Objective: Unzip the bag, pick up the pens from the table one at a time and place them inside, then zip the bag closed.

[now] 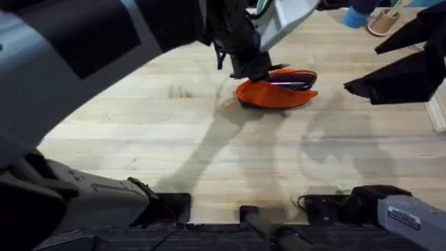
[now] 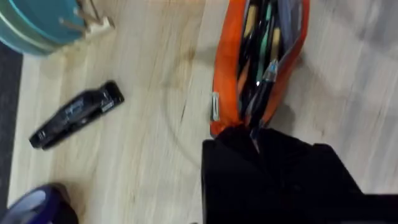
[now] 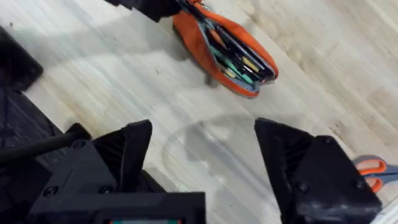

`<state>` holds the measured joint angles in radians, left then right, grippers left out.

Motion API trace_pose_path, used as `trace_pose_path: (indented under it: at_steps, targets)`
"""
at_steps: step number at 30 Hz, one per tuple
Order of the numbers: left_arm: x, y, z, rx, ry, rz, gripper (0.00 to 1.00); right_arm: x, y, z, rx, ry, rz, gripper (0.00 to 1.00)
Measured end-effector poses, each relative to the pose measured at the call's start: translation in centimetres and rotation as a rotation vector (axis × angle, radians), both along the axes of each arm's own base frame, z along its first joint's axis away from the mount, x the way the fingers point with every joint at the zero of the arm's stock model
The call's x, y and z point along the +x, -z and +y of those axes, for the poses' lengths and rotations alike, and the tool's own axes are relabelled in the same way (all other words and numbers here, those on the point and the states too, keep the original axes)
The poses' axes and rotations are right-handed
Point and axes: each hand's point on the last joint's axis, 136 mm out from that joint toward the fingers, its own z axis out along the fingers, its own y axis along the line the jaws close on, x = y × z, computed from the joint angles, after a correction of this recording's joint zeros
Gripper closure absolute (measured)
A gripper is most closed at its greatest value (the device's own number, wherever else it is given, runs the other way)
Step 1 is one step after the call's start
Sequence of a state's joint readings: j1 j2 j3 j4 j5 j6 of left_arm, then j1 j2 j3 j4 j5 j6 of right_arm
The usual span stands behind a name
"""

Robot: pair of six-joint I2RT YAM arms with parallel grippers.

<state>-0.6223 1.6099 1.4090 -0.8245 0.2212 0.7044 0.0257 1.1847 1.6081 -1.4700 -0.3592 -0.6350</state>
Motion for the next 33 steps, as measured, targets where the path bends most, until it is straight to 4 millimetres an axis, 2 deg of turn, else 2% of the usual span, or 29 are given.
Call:
trace_pose_path:
  at_steps: [7, 16, 24, 33]
  targets:
    - [-0.4, -0.7, -1.9, -0.048, 0.038, -0.024, 0.961, 0.0, 0.0, 0.0, 0.000, 0.000, 0.000, 0.005]
    - [-1.1, -1.1, -2.7, -0.105, 0.040, 0.025, 0.961, 0.0, 0.0, 0.0, 0.000, 0.000, 0.000, 0.006]
    - [-1.0, -3.2, -4.3, -0.146, 0.058, 0.018, 0.961, 0.0, 0.0, 0.0, 0.000, 0.000, 0.000, 0.005]
    - [-0.9, -1.0, -7.2, -0.111, 0.103, 0.083, 0.961, 0.0, 0.0, 0.0, 0.000, 0.000, 0.000, 0.005]
